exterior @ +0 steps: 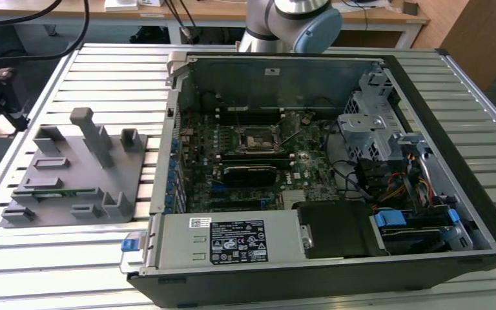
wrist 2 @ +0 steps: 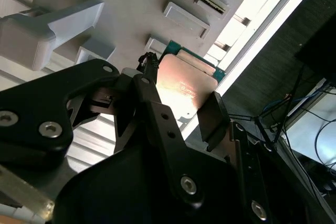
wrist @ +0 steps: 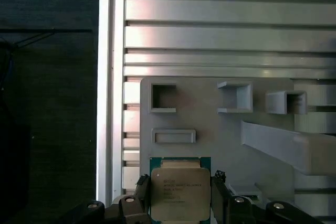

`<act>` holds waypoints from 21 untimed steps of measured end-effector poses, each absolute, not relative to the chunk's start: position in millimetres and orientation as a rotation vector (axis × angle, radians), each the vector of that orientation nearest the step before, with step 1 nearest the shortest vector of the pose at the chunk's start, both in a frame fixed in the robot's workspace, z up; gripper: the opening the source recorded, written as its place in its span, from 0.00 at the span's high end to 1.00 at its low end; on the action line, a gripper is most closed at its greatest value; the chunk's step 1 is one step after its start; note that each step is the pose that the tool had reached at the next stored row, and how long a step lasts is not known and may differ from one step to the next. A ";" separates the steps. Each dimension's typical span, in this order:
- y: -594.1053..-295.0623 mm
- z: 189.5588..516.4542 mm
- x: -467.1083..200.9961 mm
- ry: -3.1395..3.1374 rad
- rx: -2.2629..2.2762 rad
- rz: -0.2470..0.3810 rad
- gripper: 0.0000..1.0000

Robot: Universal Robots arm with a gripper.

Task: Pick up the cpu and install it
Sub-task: 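Pick up the cpu and move it towards the insertion slot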

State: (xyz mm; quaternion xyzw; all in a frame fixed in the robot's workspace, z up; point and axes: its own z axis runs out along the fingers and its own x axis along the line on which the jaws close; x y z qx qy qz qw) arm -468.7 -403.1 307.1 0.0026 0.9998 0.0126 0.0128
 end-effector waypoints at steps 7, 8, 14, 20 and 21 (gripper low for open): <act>-403.1 312.7 -468.7 3.116 0.008 0.039 0.45; -403.0 313.4 -468.7 3.116 0.008 0.039 0.45; -403.0 318.3 -468.7 3.116 0.008 0.039 0.45; -402.9 323.4 -468.7 3.116 0.008 0.039 0.45; -402.9 324.3 -468.7 3.116 0.008 0.039 0.45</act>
